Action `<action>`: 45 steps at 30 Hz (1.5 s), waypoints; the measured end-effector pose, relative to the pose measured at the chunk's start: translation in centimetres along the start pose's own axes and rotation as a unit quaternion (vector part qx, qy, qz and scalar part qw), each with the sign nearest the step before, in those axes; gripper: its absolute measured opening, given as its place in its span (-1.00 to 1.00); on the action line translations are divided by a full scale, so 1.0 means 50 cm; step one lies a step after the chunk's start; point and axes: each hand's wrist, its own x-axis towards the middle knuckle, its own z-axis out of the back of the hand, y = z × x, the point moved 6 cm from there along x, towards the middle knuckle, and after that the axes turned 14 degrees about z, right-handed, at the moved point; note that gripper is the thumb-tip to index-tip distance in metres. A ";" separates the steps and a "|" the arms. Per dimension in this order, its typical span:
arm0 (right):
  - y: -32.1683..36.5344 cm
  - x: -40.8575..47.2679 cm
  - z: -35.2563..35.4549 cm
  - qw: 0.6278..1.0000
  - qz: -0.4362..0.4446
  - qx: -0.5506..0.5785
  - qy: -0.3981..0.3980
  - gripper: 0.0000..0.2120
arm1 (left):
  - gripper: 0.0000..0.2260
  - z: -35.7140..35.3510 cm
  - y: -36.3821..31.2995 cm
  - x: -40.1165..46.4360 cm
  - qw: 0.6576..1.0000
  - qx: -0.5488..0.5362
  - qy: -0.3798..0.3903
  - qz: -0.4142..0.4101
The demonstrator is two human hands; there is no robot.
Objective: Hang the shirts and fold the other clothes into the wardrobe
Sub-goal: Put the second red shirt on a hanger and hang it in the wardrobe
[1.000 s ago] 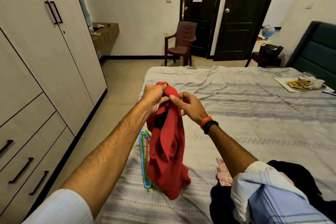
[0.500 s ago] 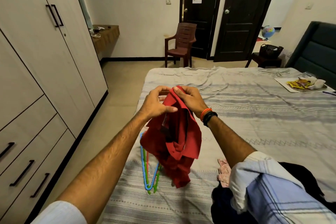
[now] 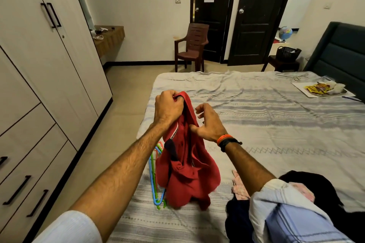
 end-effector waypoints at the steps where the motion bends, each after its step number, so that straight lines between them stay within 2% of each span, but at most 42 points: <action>1: -0.002 -0.003 0.000 1.000 0.003 -0.006 -0.014 -0.69 | -0.83 0.004 0.002 0.001 1.000 -0.002 -0.006 0.005; 2: -0.008 -0.005 -0.001 1.000 -0.007 -0.002 -0.024 -0.85 | -0.84 0.006 0.005 0.001 1.000 -0.001 -0.009 0.009; 5: -0.048 -0.003 -0.010 0.990 -0.077 0.102 -0.053 -0.72 | -0.86 0.011 0.024 0.004 0.999 0.038 0.003 0.032; 8: -0.062 0.008 -0.014 0.953 -0.108 0.265 -0.099 -0.65 | -0.66 0.011 0.069 0.013 0.987 0.136 0.064 0.058; 10: -0.045 0.016 -0.008 0.928 -0.107 0.338 -0.117 -0.67 | -0.59 0.004 0.102 0.013 0.971 0.198 0.107 0.080; 13: 0.007 0.032 -0.001 0.912 -0.080 0.387 -0.110 -0.69 | -0.65 -0.003 0.127 0.010 0.965 0.217 0.115 0.089; 16: 0.023 0.025 -0.009 0.941 -0.072 0.326 -0.057 -0.65 | -0.65 -0.007 0.136 0.008 0.974 0.118 0.130 0.146; 19: 0.005 0.000 -0.028 0.983 -0.077 0.139 0.090 -0.63 | -0.65 -0.003 0.131 -0.001 0.976 0.048 0.112 0.178; 21: -0.013 -0.017 -0.048 0.983 -0.077 0.020 0.167 -0.68 | -0.67 -0.005 0.129 -0.014 0.979 0.011 0.109 0.175; 23: -0.030 -0.027 -0.056 0.982 -0.084 -0.030 0.168 -0.73 | -0.66 -0.006 0.136 -0.026 0.976 -0.028 0.112 0.184; 25: -0.040 -0.033 -0.062 0.987 -0.090 0.008 0.130 -0.76 | -0.60 -0.002 0.153 -0.036 0.968 -0.052 0.143 0.200; 26: -0.040 -0.033 -0.062 0.989 -0.086 0.035 0.112 -0.70 | -0.56 -0.001 0.163 -0.040 0.962 -0.048 0.173 0.204; 28: -0.029 -0.032 -0.067 0.993 -0.066 0.059 0.081 -0.59 | -0.44 0.014 0.184 -0.053 0.959 0.025 0.209 0.192; 29: -0.019 -0.028 -0.065 0.994 -0.057 0.065 0.063 -0.61 | -0.38 0.024 0.195 -0.059 0.957 0.082 0.209 0.186; 31: 0.002 -0.018 -0.071 0.995 -0.050 0.081 0.039 -0.73 | -0.46 0.052 0.222 -0.068 0.953 0.151 0.172 0.197; 33: 0.043 -0.007 -0.081 0.995 -0.016 0.091 0.036 -0.65 | -0.56 0.089 0.240 -0.075 0.963 0.136 0.100 0.211; 35: 0.088 0.004 -0.099 0.993 0.025 0.107 0.037 -0.52 | -0.64 0.128 0.248 -0.097 0.968 0.069 0.040 0.238; 37: 0.137 0.012 -0.115 0.986 0.050 0.148 0.053 -0.52 | -0.74 0.155 0.253 -0.125 0.958 -0.052 0.004 0.282; 39: 0.180 0.010 -0.137 0.978 0.080 0.139 0.132 -0.56 | -0.81 0.183 0.257 -0.165 0.925 -0.190 -0.029 0.329; 40: 0.194 0.005 -0.154 0.973 0.085 0.122 0.177 -0.59 | -0.74 0.201 0.261 -0.184 0.909 -0.233 -0.049 0.341; 42: 0.202 -0.003 -0.180 0.965 0.074 0.131 0.217 -0.60 | -0.71 0.236 0.263 -0.215 0.903 -0.246 -0.073 0.345; 45: 0.238 -0.018 -0.196 0.948 0.062 0.272 0.154 -0.61 | -0.84 0.293 0.248 -0.278 0.905 -0.204 -0.134 0.349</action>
